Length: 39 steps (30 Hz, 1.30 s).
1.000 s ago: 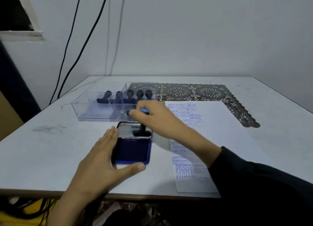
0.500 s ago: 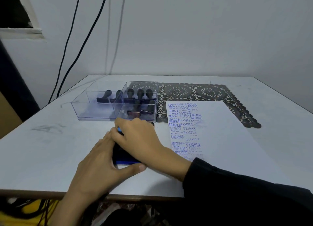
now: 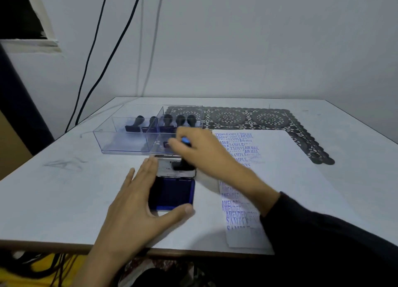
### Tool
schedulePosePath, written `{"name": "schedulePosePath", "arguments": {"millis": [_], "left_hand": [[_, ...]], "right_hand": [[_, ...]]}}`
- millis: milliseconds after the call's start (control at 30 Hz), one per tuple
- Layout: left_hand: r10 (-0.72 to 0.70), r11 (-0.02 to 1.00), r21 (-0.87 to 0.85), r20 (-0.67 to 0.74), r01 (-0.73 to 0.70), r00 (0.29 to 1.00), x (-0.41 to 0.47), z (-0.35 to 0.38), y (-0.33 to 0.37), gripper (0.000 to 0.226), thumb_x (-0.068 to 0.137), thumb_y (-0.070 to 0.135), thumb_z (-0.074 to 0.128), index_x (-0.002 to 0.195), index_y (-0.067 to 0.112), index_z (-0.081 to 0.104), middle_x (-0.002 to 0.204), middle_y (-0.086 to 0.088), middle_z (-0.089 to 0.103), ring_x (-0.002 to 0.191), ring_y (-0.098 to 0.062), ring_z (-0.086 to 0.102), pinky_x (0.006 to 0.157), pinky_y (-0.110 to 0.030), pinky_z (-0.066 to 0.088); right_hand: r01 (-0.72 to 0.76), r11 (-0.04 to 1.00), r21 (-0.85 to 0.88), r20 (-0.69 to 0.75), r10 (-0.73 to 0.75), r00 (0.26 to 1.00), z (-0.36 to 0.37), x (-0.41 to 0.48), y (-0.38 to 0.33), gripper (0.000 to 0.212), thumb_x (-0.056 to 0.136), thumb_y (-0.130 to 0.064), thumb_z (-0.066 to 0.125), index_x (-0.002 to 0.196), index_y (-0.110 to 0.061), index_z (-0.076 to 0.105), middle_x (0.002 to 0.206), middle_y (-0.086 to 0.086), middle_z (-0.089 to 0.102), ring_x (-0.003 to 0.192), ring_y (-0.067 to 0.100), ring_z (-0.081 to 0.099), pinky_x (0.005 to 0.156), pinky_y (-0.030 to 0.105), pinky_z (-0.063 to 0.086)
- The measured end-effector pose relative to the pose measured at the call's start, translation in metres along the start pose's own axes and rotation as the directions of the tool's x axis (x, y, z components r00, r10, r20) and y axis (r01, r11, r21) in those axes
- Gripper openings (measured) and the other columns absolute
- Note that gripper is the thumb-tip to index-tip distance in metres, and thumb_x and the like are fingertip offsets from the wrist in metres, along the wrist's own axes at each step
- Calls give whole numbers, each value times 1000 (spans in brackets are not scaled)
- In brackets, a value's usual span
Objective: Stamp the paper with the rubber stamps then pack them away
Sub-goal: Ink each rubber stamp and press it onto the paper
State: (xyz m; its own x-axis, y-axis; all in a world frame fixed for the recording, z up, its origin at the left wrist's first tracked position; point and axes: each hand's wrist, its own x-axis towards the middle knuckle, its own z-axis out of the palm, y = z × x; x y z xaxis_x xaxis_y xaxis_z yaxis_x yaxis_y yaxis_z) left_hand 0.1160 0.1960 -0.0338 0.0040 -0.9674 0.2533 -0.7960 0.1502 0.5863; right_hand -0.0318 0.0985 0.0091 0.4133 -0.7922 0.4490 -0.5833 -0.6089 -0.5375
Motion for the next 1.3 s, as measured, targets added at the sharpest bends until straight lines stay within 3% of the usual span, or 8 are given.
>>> {"name": "schedulePosePath", "arguments": {"millis": [100,167,267,500,800,1100,1300], "left_hand": [[110,990,-88,2,-110,994,-2,12,23,103,55,88,43,145,53,8,145,45,-2,130,24,-15,105,-4,1],[226,968,-113,24,-222,974,2,28,43,93,69,79,44,148,45,7,147,39,-5,128,28,-14,102,2,-6],[337,941,-72,136,-330,932,12,54,68,83,89,66,41,151,34,-3,153,26,-14,126,23,-24,98,2,-16],[300,934,93,317,-344,900,27,86,70,80,93,64,25,153,18,-2,159,5,-13,141,2,-16,109,-15,-16],[287,929,129,337,-346,897,27,88,69,80,93,65,22,153,18,-2,159,6,-13,143,0,-16,111,-17,-15],[293,925,138,334,-354,896,26,89,70,79,94,64,22,153,18,-3,159,5,-14,143,-1,-15,111,-18,-15],[340,925,91,236,-369,910,25,88,67,76,92,63,23,153,21,7,158,9,-9,143,-1,-13,117,-23,-10]], "right_hand": [[-29,999,-30,3,29,1000,-37,-1,25,37,95,-26,51,61,-24,39,55,-6,43,53,14,39,54,29,30],[-68,993,-95,13,70,997,-59,-7,48,36,96,-26,51,62,-22,41,58,-4,44,54,15,38,54,29,28],[-146,981,-126,-1,147,989,-81,-18,81,36,95,-25,52,62,-21,41,58,-3,43,54,14,35,54,30,25],[-196,972,-130,26,201,979,-92,-38,115,40,93,-25,56,59,-20,36,56,-2,36,54,14,29,55,32,22],[-236,942,-239,20,248,969,-79,-40,115,38,92,-22,54,59,-18,34,52,-2,35,52,16,29,55,32,22],[-176,930,-324,-117,145,983,-71,-56,114,38,94,-25,50,61,-24,31,48,-3,38,46,14,32,49,33,24],[-257,943,-210,0,263,965,-82,-42,116,39,92,-22,55,58,-18,35,52,-1,36,51,15,30,53,31,22]]}}
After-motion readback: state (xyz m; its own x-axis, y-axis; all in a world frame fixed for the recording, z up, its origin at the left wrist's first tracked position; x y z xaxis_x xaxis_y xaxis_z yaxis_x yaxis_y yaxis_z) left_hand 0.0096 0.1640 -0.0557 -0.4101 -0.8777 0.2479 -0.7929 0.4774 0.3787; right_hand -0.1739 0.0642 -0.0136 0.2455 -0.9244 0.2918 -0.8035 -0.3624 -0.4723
